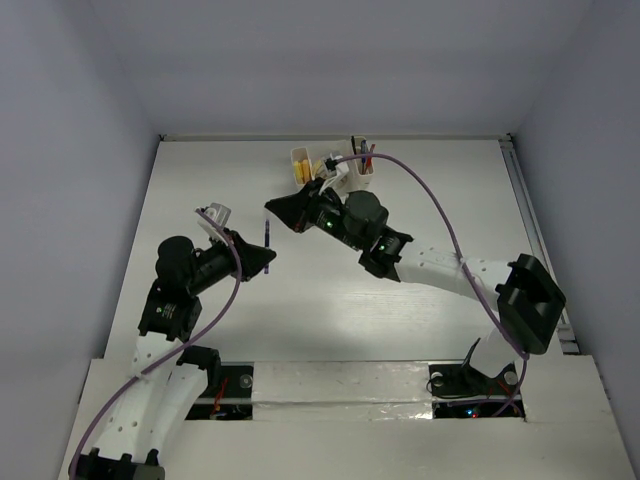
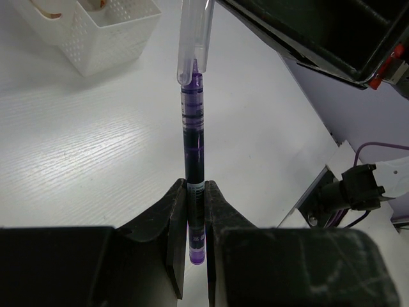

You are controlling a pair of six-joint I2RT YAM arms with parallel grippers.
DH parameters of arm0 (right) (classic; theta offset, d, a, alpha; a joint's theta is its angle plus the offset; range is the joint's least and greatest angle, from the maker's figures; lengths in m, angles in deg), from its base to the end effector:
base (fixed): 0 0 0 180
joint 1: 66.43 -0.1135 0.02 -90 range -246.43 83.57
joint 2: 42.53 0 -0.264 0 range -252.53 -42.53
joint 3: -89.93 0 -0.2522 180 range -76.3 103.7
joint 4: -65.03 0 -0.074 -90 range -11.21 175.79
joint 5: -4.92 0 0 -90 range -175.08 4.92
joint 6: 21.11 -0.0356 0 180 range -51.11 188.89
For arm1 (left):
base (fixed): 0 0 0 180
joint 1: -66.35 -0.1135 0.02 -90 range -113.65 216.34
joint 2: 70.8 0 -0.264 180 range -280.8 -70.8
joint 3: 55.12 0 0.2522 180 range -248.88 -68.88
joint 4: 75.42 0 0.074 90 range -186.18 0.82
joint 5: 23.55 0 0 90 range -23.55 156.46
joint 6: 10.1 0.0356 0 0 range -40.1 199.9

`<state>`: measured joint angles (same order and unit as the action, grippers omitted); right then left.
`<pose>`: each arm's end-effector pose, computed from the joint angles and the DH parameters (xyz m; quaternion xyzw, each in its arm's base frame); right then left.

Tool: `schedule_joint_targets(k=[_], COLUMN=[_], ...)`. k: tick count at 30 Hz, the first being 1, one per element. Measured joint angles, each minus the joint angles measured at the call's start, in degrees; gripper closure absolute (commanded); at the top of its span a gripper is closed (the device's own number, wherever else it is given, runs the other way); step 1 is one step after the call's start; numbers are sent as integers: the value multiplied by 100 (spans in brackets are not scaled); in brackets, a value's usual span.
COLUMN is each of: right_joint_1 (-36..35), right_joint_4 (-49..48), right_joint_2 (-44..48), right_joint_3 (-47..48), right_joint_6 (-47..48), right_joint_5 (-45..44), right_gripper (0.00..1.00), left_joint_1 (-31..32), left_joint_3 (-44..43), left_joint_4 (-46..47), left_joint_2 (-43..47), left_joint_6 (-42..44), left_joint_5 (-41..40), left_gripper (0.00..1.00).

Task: Sort the stationery into containers
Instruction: Close the pen cap on the pen.

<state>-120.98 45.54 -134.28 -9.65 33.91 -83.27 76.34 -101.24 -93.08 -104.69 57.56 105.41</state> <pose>0.2217 0.3133 0.3434 -0.1231 0.6434 0.5394 0.5291 0.1424 -0.0478 0.3045 0.1480 0.7175 -0.4135 0.5405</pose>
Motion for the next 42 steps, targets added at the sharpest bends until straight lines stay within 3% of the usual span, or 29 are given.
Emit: schedule_joint_targets(k=[12,42], right_joint_1=[20,98], right_joint_4=[273,-566], right_joint_2=[17,11], right_joint_3=[66,-879], right_joint_6=[-24,-737], right_joint_5=[372,968], right_gripper=[100,100], left_joint_1=[2,42], left_joint_3=[0,13], left_joint_4=[-107,-1139], left_joint_2=[94,363], left_joint_6=[2,181], left_joint_5=[63,72], left_gripper=[100,100])
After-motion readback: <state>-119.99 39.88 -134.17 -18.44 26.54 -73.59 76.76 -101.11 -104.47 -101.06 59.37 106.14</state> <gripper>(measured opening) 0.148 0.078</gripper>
